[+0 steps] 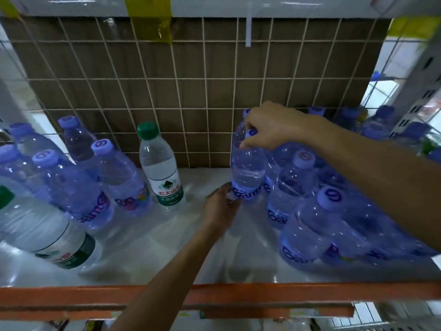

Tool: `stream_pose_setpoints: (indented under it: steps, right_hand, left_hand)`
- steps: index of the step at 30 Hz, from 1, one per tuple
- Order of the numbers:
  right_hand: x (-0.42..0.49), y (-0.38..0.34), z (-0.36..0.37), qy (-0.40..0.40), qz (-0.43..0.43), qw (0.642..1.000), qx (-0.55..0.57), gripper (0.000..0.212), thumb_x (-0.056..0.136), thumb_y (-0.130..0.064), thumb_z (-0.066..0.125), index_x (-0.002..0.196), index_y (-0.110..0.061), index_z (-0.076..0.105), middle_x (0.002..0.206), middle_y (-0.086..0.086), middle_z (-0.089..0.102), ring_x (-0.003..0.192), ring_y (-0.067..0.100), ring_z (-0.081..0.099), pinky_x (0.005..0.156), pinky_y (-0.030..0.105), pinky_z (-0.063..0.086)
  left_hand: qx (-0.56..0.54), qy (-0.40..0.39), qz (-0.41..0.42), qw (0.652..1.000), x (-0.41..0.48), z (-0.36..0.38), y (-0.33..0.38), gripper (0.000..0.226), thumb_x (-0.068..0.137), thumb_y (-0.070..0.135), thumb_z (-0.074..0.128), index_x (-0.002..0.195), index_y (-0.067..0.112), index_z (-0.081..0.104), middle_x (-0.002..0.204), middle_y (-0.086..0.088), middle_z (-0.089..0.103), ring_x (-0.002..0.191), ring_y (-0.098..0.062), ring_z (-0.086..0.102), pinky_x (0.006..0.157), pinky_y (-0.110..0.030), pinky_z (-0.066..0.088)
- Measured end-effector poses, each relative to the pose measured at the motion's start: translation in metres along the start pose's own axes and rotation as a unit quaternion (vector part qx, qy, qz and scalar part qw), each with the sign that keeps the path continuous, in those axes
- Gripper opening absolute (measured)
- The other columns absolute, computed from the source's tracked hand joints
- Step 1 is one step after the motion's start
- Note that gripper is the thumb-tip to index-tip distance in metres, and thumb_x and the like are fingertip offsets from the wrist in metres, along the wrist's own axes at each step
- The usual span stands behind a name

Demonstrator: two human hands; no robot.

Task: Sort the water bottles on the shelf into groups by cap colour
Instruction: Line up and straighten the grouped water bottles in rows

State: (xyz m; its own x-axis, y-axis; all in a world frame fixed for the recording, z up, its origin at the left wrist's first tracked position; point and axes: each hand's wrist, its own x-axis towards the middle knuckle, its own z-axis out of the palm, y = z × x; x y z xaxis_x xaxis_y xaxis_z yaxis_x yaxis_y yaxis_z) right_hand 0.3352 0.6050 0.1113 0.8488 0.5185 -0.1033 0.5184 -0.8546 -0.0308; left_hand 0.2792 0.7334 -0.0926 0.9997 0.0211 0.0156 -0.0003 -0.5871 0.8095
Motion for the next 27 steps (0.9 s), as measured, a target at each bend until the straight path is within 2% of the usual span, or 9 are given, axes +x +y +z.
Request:
stream_pose_setpoints:
  steps: [2,7,11,14,16,18,20,23,27]
  right_hand:
    - [-0.002,0.005,0.002,0.015,0.011,1.0,0.007,0.039,0.085,-0.044,0.062,0.076,-0.007,0.058,0.053,0.001,0.053,0.055,0.016,0.053,0.059,0.031,0.044]
    - [0.003,0.002,0.003,0.002,0.018,1.0,0.016,0.035,0.086,-0.042,0.062,0.069,-0.013,0.053,0.052,0.002,0.059,0.052,0.012,0.055,0.049,0.023,0.035]
    - [0.003,-0.004,-0.005,-0.023,0.035,0.998,-0.044,0.04,0.084,-0.047,0.062,0.095,-0.008,0.059,0.072,0.003,0.06,0.068,0.019,0.06,0.057,0.028,0.04]
    - [0.0,-0.024,-0.026,0.079,0.022,0.988,-0.128,0.04,0.087,-0.046,0.059,0.107,-0.011,0.055,0.105,0.011,0.058,0.096,0.031,0.058,0.068,0.034,0.039]
    - [0.001,-0.052,-0.043,0.138,-0.019,0.985,-0.104,0.036,0.09,-0.041,0.054,0.11,-0.011,0.053,0.111,0.013,0.056,0.098,0.031,0.056,0.073,0.038,0.042]
    - [0.007,-0.087,-0.052,0.149,-0.08,0.984,-0.054,0.035,0.091,-0.039,0.053,0.115,-0.013,0.051,0.107,0.008,0.053,0.095,0.025,0.055,0.077,0.037,0.047]
    - [0.018,-0.124,-0.049,0.148,-0.142,0.978,-0.035,0.037,0.091,-0.037,0.054,0.12,-0.015,0.048,0.104,0.002,0.048,0.092,0.019,0.052,0.075,0.031,0.043]
    - [0.045,-0.173,-0.033,0.157,-0.198,0.965,-0.073,0.036,0.092,-0.03,0.052,0.124,-0.014,0.048,0.12,0.008,0.051,0.108,0.028,0.054,0.072,0.033,0.036]
    - [0.08,-0.21,-0.013,0.09,-0.24,0.958,-0.132,0.034,0.094,-0.022,0.047,0.126,-0.011,0.048,0.123,0.013,0.054,0.11,0.031,0.056,0.069,0.033,0.036]
  left_hand:
    - [-0.01,0.009,0.009,1.0,0.005,0.005,0.002,0.039,0.084,0.019,0.063,0.123,0.022,0.057,0.109,0.002,0.069,0.082,-0.01,0.069,0.081,-0.032,0.056]
    - [-0.011,0.014,0.016,1.0,0.008,0.007,-0.004,0.041,0.083,0.021,0.067,0.124,0.021,0.058,0.114,0.0,0.067,0.081,-0.009,0.069,0.08,-0.036,0.057]
    - [0.007,0.018,-0.01,1.0,0.004,0.002,0.0,0.047,0.083,0.029,0.069,0.127,0.017,0.055,0.122,-0.003,0.062,0.085,-0.011,0.068,0.081,-0.034,0.056]
    - [-0.01,0.043,-0.023,0.999,-0.013,-0.017,0.004,0.044,0.084,0.026,0.067,0.126,0.016,0.055,0.119,0.001,0.061,0.082,-0.007,0.062,0.075,-0.019,0.05]
    - [-0.014,0.089,-0.002,0.996,-0.033,-0.038,0.002,0.03,0.086,0.019,0.065,0.116,0.016,0.062,0.107,0.006,0.064,0.077,-0.001,0.059,0.069,-0.008,0.044]
    - [-0.017,0.164,0.025,0.986,-0.053,-0.062,-0.007,0.018,0.085,0.013,0.065,0.102,0.018,0.066,0.094,0.006,0.067,0.074,0.003,0.059,0.067,-0.005,0.045]
    - [-0.025,0.236,0.019,0.971,-0.067,-0.083,-0.021,0.019,0.084,0.01,0.065,0.097,0.024,0.06,0.086,0.011,0.063,0.075,0.001,0.059,0.067,-0.012,0.049]
    - [-0.052,0.327,-0.051,0.942,-0.079,-0.104,-0.046,0.028,0.084,0.011,0.064,0.105,0.022,0.049,0.094,0.002,0.059,0.082,-0.013,0.061,0.068,-0.03,0.052]
    - [-0.037,0.32,-0.148,0.935,-0.086,-0.117,-0.073,0.058,0.082,0.012,0.067,0.132,0.009,0.039,0.126,-0.012,0.046,0.102,-0.023,0.057,0.083,-0.044,0.052]
